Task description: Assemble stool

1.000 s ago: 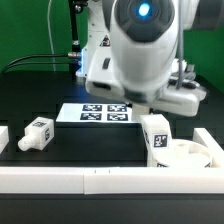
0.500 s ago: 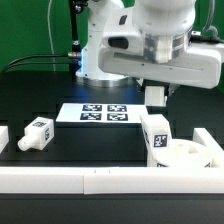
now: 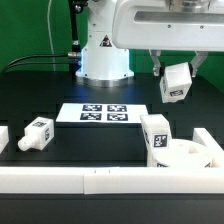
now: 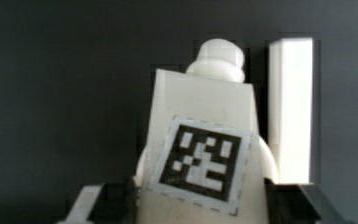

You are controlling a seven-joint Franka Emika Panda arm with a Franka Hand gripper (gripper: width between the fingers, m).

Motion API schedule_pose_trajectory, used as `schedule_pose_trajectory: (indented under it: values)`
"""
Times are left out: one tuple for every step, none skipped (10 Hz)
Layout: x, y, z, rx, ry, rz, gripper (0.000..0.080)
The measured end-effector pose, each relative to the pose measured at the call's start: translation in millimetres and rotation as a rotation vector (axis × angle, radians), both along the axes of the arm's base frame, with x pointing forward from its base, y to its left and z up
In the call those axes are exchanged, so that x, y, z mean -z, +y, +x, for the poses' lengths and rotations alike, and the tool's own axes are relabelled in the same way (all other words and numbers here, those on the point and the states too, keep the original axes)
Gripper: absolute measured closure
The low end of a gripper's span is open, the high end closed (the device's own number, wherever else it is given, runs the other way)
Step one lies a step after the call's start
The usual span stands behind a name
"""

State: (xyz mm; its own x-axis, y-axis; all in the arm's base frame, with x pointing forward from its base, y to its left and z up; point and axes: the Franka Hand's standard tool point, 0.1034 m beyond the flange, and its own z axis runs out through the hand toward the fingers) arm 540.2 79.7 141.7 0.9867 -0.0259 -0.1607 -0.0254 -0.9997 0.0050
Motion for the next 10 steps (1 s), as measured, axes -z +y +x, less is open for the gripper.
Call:
schedule_pose_trajectory:
  values:
    - [1.4,-0.2,-1.0,0.0,-0.064,0.006,0.0466]
    - [3.8,0.2,10.8,-0.005,-0.143,0.009,0.0466]
    - [3.1,5.3,28.5,-0.021,-0.237,0.008,0.0466]
    - [2.0,15.2,45.3,-0.098,-0.385,-0.009,0.0466]
    - [5.3,25.6,39.9,-0.178,-0.411,-0.029,0.0466]
    - [1.9,27.8,45.8,-0.17,-0.494,-0.013,0.0466]
    - [2.7,28.5,45.6,-0.173,-0.575,0.0,0.0466]
    - [4.3,29.4,44.2,-0.178,-0.651,0.01,0.0466]
    - [7.8,34.3,41.5,-0.199,-0.726,0.018,0.0466]
    - [10.5,37.2,42.6,-0.247,-0.759,0.004,0.0466]
